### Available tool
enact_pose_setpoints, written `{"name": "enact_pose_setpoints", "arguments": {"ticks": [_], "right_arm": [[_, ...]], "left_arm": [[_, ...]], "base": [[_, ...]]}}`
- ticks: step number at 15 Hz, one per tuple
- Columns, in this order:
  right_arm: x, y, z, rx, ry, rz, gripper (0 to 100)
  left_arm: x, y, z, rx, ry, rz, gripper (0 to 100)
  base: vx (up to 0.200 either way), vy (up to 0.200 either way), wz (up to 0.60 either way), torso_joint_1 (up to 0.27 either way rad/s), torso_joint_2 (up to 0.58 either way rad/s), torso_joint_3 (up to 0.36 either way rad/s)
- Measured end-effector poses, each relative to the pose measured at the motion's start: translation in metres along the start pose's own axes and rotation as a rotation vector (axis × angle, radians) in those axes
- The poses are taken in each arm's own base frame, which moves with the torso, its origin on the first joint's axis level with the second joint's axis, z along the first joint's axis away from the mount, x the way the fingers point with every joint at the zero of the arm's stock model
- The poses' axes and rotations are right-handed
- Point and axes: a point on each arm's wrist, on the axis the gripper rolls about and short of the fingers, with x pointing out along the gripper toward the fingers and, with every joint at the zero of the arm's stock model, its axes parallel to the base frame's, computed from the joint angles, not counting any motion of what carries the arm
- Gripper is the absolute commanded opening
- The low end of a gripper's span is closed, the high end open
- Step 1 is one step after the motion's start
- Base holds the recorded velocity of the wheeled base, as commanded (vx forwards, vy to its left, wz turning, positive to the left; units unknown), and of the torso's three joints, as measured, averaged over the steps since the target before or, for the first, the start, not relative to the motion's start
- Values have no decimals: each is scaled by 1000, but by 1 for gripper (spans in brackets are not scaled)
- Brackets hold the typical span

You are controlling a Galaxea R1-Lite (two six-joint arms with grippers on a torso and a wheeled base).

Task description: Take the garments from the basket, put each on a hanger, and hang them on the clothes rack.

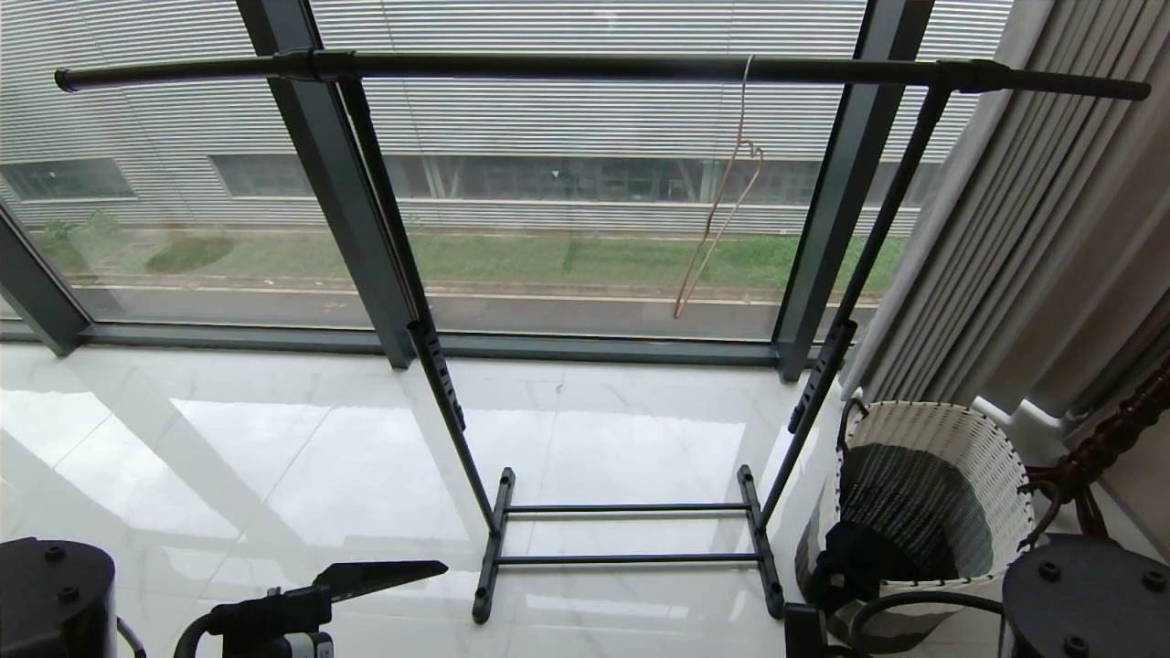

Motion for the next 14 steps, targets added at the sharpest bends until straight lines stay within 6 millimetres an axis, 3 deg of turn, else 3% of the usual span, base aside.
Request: {"name": "enact_pose_setpoints", "arguments": {"ticks": [8,9,14], "right_arm": [[3,4,0,-5,0,18,0],[3,4,0,-7,0,18,100],[1,-1,-3,-3,34,-46,100]], "left_arm": [[5,-6,-2,-13,-15,-79,0],[5,-6,-2,-30,-14,-81,0],[6,-3,-4,-102,5,-61,0]], "base": [[0,0,0,0,0,0],[0,0,0,0,0,0],[0,0,0,0,0,0]]}}
